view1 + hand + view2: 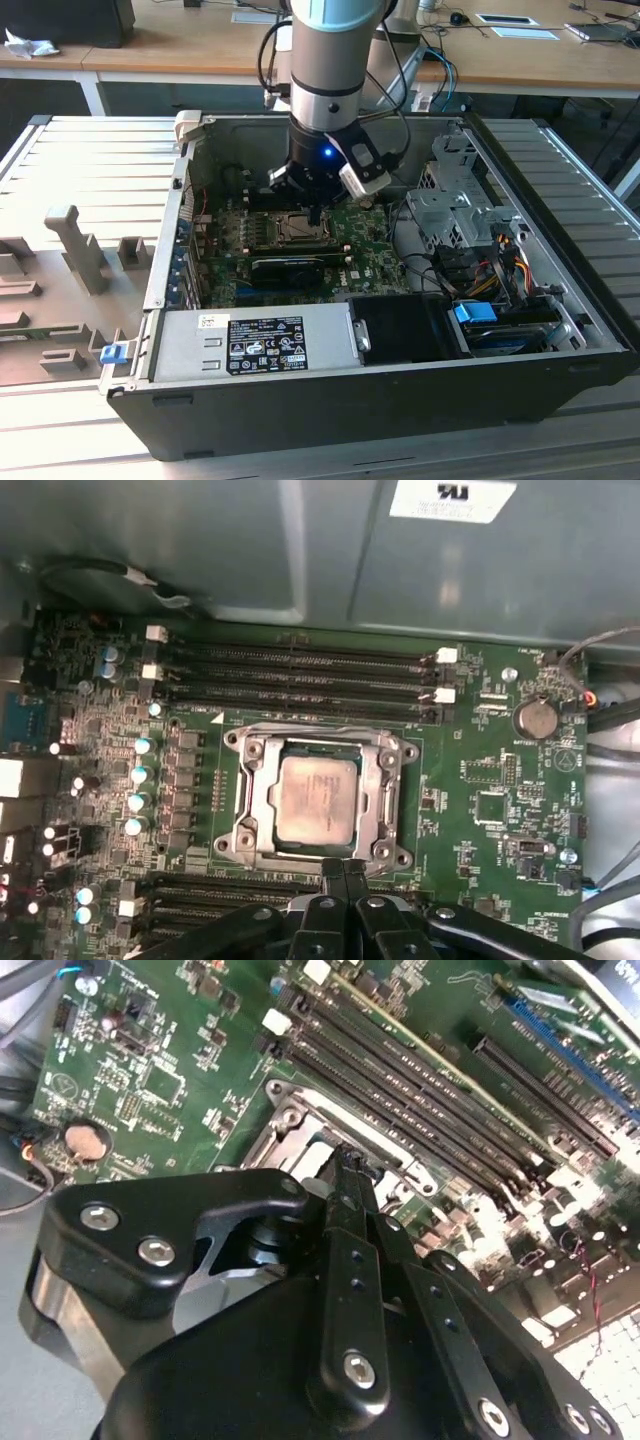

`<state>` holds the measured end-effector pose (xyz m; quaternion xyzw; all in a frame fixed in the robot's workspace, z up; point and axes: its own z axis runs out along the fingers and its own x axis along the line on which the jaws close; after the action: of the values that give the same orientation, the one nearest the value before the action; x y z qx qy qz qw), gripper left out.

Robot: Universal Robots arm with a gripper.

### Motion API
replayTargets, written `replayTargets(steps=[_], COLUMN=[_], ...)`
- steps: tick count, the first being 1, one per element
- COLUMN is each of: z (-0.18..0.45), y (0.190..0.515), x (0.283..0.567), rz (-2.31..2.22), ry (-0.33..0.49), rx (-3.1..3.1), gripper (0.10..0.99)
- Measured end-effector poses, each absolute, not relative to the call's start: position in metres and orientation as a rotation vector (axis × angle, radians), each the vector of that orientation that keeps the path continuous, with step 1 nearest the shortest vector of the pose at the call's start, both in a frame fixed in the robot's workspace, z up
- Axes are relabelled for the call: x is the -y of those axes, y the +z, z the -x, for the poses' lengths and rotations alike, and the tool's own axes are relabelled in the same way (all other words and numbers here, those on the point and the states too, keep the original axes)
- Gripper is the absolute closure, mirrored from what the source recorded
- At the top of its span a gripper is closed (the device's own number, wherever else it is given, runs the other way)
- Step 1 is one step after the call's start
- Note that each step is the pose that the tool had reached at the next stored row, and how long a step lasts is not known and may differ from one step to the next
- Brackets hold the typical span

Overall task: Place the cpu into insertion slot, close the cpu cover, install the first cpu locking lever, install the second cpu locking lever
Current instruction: 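Install the second cpu locking lever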

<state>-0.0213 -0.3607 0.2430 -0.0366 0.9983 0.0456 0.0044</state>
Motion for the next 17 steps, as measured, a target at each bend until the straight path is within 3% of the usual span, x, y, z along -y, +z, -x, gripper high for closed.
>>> replayTargets(steps=[17], z=[0.05], y=[0.239], x=[0.374], rz=[0.118], ry=[0.144], rx=[-3.127], gripper=[0.98])
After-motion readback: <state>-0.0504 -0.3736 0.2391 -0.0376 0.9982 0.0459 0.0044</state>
